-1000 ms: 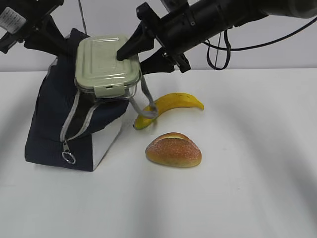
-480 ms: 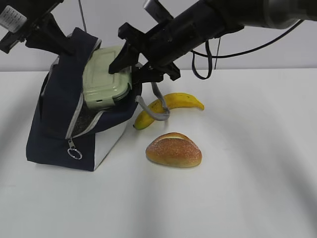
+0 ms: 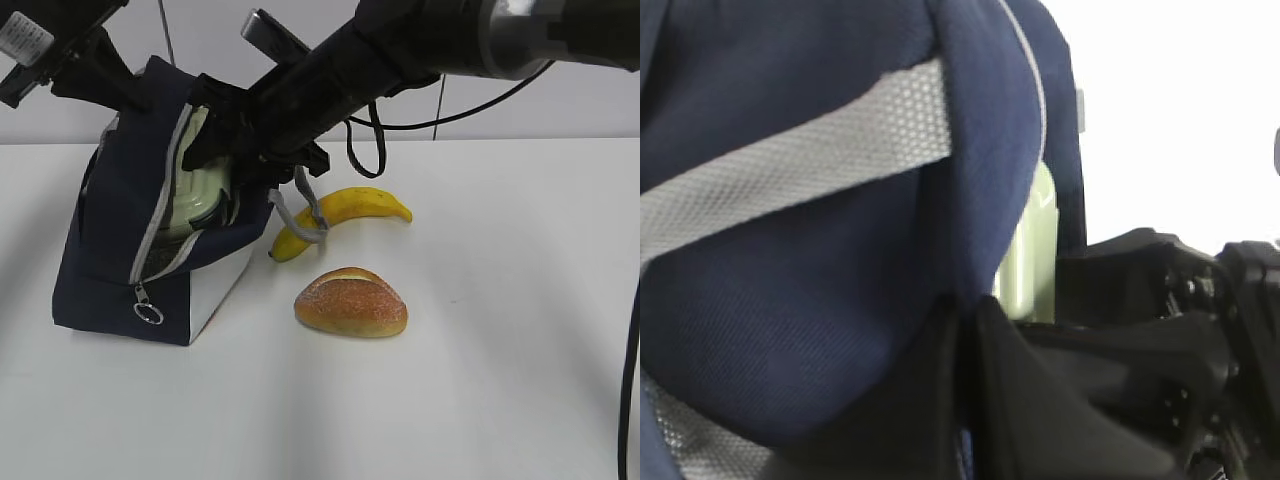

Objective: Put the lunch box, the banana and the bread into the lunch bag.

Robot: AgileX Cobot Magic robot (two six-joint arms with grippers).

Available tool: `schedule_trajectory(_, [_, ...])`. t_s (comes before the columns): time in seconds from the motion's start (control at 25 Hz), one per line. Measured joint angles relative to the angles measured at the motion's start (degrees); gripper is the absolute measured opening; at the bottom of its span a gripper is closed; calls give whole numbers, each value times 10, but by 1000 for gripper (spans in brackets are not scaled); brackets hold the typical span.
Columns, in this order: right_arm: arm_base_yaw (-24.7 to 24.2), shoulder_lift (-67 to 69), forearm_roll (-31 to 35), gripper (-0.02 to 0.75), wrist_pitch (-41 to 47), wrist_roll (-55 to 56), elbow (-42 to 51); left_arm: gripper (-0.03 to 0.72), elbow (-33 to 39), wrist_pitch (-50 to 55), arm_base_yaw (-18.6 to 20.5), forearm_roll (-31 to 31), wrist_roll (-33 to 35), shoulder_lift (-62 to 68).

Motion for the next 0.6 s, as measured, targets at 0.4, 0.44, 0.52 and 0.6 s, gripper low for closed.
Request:
schedule_trajectory(0.4, [3,4,4,386,-21,4,0,1,0,0,0,1,0,0])
schedule_trajectory(0.44, [4,9,9,386,-22,4,-1,1,0,0,0,1,0,0])
schedule_trajectory(0.52, [5,20,13,386,-22,5,-6,1,0,0,0,1,0,0])
schedule_trajectory(0.6, [9,35,14,386,-22,5,-17,1,0,0,0,1,0,0])
